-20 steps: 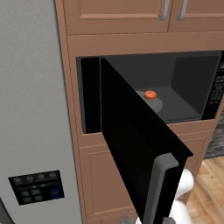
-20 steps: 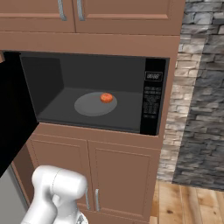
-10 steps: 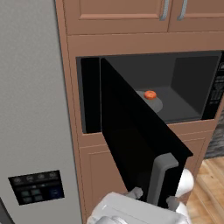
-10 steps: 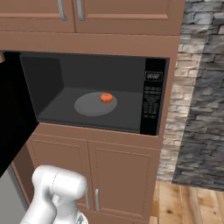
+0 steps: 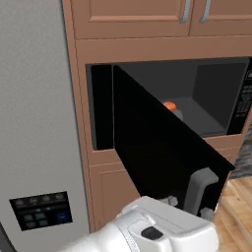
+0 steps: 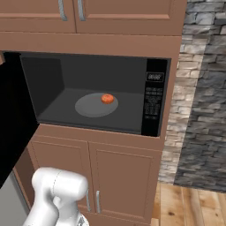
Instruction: Close the microwave door.
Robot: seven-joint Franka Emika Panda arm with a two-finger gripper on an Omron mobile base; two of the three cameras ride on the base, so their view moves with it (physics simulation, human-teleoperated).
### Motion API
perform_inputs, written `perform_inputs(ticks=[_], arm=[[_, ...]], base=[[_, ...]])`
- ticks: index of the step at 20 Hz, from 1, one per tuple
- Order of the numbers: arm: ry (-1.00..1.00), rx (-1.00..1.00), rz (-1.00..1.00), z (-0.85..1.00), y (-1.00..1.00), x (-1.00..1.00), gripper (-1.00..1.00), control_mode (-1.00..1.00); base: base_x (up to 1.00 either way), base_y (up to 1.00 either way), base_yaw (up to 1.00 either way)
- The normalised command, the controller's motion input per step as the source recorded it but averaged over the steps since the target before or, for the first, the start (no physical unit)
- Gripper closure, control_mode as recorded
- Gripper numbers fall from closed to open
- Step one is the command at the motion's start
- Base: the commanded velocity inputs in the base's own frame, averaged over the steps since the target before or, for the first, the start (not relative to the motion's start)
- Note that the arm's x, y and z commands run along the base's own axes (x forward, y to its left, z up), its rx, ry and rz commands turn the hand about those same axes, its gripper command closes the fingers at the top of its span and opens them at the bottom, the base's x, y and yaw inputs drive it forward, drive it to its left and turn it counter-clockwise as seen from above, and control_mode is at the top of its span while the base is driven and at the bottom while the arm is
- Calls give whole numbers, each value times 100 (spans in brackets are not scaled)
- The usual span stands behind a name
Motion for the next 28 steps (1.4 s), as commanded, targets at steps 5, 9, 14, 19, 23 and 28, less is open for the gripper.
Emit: perform_inputs(ticks=[5, 9, 14, 19, 23, 28], arm=[[7, 5, -7, 0, -86, 55, -100, -100], [13, 9, 0, 0, -100, 40, -100, -100], [11, 8, 5, 0, -100, 34, -100, -100], [12, 5, 16, 0, -100, 34, -100, -100], [9, 2, 19, 0, -100, 47, -100, -100], [1, 7, 24, 0, -91, 81, -100, -100]], base=[[0, 0, 0], [0, 0, 0], [0, 0, 0], [0, 0, 0], [0, 0, 0], [0, 0, 0]])
